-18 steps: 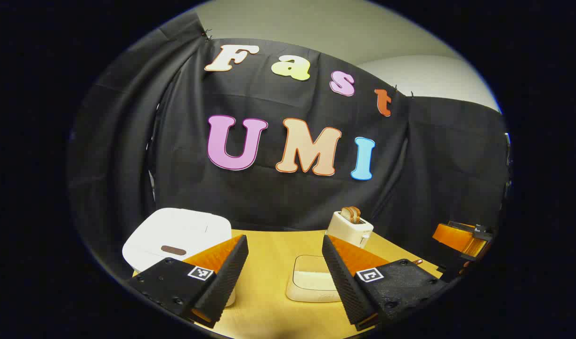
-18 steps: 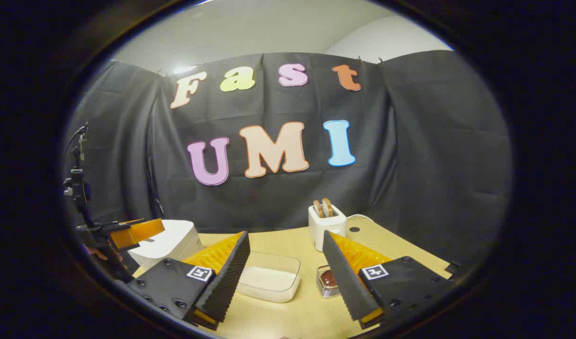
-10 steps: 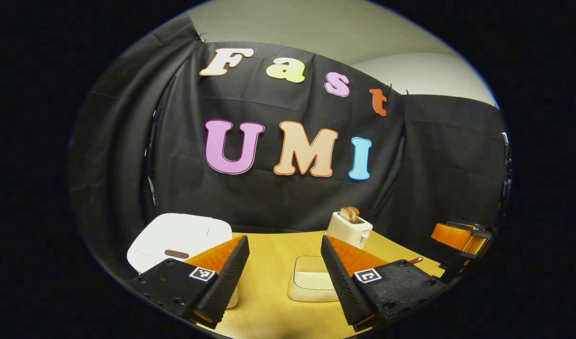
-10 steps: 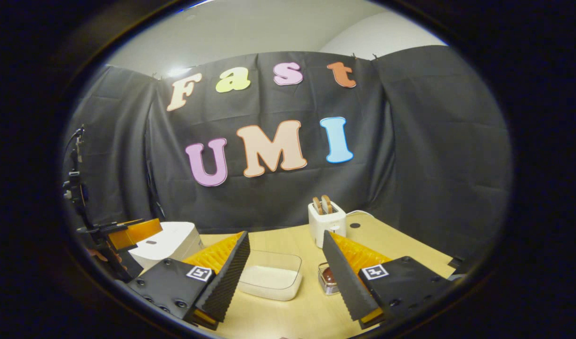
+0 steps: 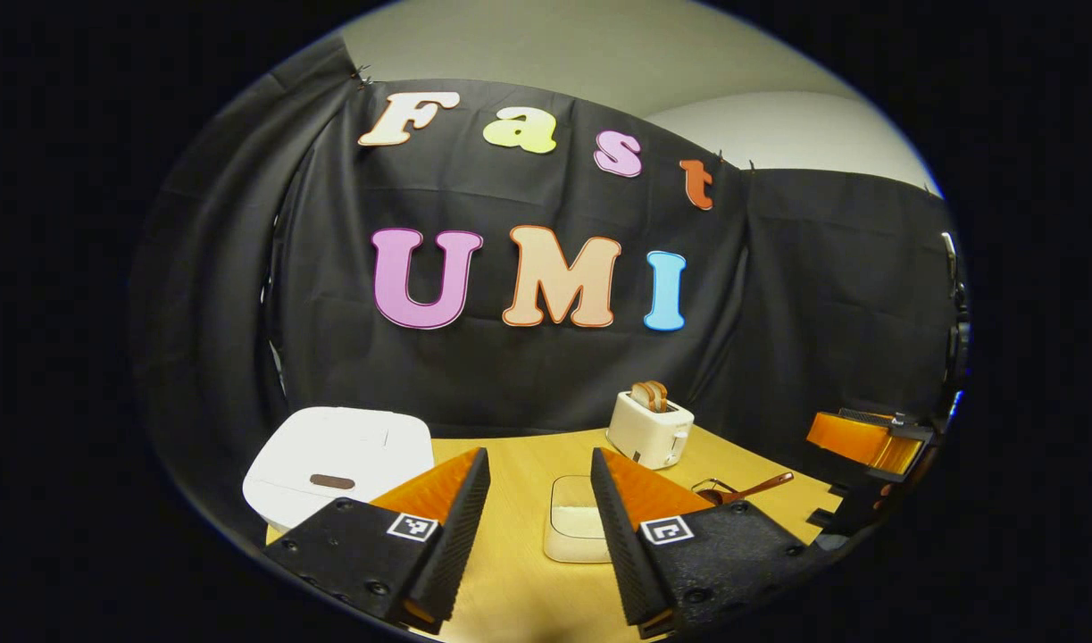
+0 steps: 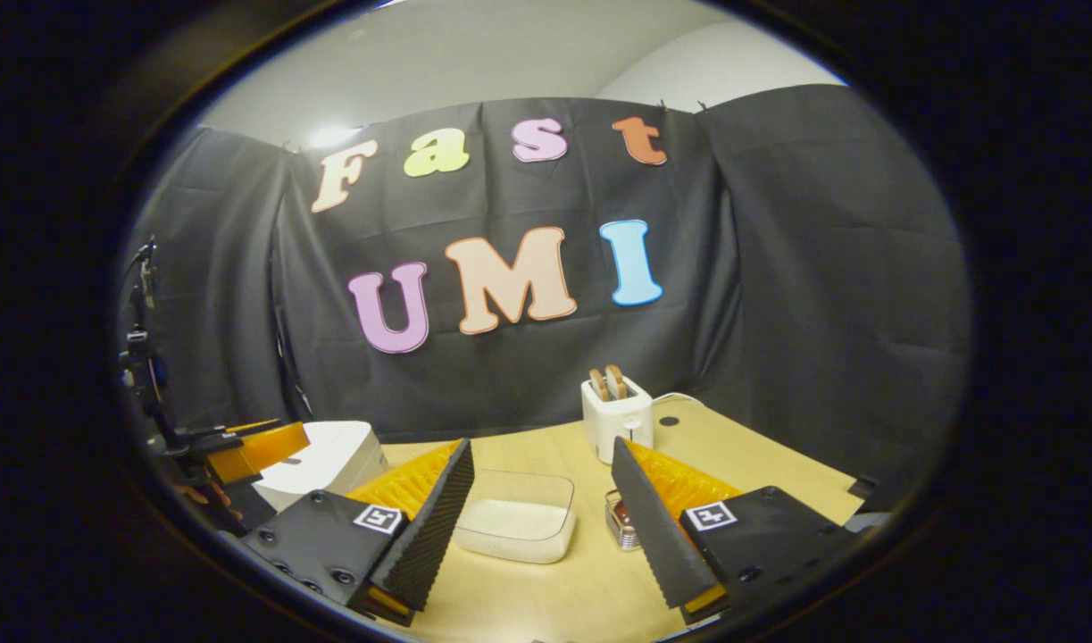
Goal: Close the left gripper, press the button to open the rice cooker; take a wooden spoon from the chopstick holder with the right hand, scoop a spoonful of rice and pour it into the rice cooker, then put the wooden spoon back into the chopstick holder.
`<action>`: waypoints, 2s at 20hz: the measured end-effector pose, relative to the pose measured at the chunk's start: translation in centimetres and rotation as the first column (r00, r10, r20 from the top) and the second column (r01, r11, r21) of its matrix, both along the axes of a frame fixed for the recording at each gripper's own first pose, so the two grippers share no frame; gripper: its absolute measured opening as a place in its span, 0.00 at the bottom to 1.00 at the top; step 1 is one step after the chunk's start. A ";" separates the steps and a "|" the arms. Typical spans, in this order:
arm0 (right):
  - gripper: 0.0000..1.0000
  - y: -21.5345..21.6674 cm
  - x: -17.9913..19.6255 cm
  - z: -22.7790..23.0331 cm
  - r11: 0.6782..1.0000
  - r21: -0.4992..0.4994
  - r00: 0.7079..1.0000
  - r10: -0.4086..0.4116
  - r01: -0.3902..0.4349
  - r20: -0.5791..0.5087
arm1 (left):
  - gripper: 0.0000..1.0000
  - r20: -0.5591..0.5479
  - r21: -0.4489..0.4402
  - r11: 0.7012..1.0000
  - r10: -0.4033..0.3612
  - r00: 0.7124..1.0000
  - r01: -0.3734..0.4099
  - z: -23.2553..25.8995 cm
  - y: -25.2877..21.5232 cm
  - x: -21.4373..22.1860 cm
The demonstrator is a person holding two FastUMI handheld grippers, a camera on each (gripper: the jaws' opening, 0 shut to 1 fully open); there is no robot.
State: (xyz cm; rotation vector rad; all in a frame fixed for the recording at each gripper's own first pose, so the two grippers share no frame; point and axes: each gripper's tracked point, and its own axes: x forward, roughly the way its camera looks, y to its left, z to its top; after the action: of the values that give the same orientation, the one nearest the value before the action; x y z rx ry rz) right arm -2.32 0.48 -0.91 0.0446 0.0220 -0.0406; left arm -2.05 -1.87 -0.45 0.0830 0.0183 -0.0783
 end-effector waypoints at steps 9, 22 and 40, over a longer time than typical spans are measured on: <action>0.99 -0.7 -1.0 -0.2 1.000 -0.003 1.000 -0.025 0.025 -0.005 | 0.27 -0.050 -0.002 0.997 -0.074 0.996 0.074 -1.0 -1.8 -0.8; 0.99 -0.8 -0.4 -1.3 1.000 -0.010 1.000 -0.021 0.021 -0.008 | 0.00 -0.045 0.022 0.995 0.094 0.995 -0.093 -0.7 3.9 0.1; 0.99 -5.2 -1.4 -1.8 0.983 -0.080 0.984 -0.169 0.165 -0.049 | 0.00 -0.135 0.038 0.925 0.379 0.916 -0.377 -5.6 21.2 5.1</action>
State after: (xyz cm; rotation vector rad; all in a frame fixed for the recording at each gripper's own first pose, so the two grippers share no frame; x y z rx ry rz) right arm -3.68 -4.73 -2.68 -0.0308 0.0726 -0.2104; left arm 3.01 19.33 -6.08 0.0838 0.1752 0.3048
